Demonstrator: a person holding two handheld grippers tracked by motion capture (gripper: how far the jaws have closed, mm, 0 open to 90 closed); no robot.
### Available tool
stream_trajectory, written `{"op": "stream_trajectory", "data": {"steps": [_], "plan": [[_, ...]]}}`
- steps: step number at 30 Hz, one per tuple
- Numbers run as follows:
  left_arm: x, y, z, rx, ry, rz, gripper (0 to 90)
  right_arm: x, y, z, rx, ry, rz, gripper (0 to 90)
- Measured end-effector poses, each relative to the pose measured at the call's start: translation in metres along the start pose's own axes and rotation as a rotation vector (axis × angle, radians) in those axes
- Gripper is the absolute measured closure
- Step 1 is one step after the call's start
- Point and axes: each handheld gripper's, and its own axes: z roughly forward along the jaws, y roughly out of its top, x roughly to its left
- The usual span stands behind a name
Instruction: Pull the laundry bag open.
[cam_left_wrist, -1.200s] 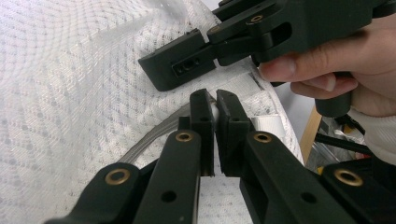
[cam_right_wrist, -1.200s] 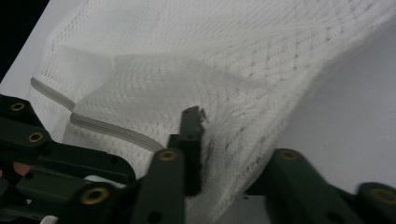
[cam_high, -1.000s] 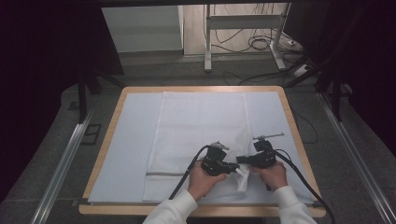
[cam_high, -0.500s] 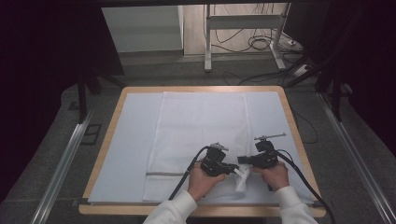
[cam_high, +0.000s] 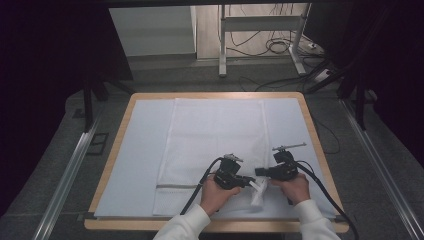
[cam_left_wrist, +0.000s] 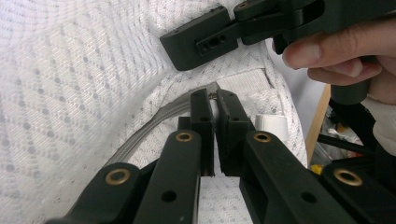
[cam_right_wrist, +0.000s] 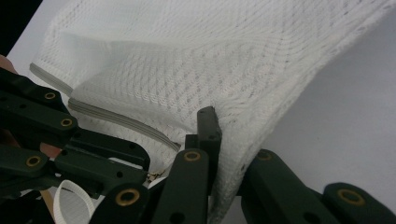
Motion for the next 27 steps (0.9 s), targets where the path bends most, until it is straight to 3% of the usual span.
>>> {"op": "stream_trajectory", "data": {"steps": [20, 27], "plan": [[0.008, -0.002, 0.005, 0.017, -0.004, -0.020, 87.0, 0.002, -0.001, -0.001, 0.005, 0.002, -0.025, 88.2], [0.016, -0.004, 0.006, 0.028, -0.005, -0.041, 87.0, 0.002, -0.001, -0.002, 0.009, 0.006, -0.032, 88.2]]}}
